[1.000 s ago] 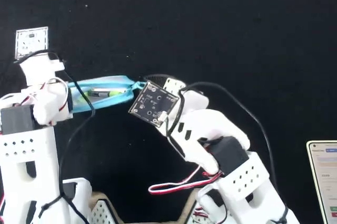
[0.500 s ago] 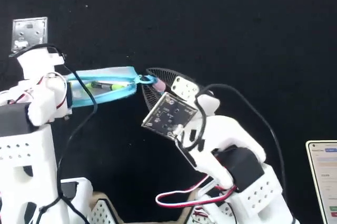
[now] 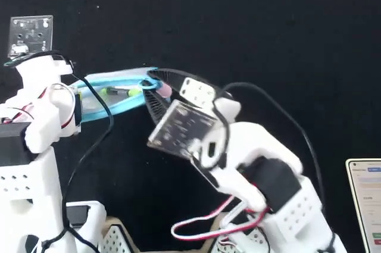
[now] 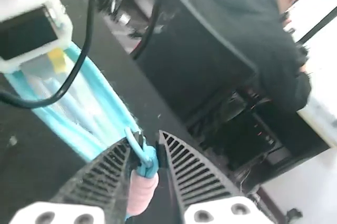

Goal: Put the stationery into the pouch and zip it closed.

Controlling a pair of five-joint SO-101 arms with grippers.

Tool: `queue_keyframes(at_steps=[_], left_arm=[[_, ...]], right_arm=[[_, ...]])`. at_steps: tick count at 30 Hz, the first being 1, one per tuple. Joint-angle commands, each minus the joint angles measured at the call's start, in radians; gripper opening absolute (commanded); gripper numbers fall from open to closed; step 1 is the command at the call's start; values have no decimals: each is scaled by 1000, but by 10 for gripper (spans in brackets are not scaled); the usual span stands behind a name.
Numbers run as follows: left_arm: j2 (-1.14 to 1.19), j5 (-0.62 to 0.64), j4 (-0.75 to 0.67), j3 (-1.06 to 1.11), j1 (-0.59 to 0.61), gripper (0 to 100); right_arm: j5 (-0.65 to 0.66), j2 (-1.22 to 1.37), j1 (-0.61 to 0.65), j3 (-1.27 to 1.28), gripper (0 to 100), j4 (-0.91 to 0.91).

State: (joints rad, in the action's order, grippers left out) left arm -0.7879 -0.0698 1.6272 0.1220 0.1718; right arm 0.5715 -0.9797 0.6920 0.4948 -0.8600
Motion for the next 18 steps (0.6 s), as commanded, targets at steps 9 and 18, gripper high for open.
queue_keyframes(at_steps=[9,18], left_arm=[[292,-8,133,-292,91,37],[362,-8,130,-337,90,181]], right_arm=[[44,53,15,-51,10,-12],[52,56,15,4,10,32]])
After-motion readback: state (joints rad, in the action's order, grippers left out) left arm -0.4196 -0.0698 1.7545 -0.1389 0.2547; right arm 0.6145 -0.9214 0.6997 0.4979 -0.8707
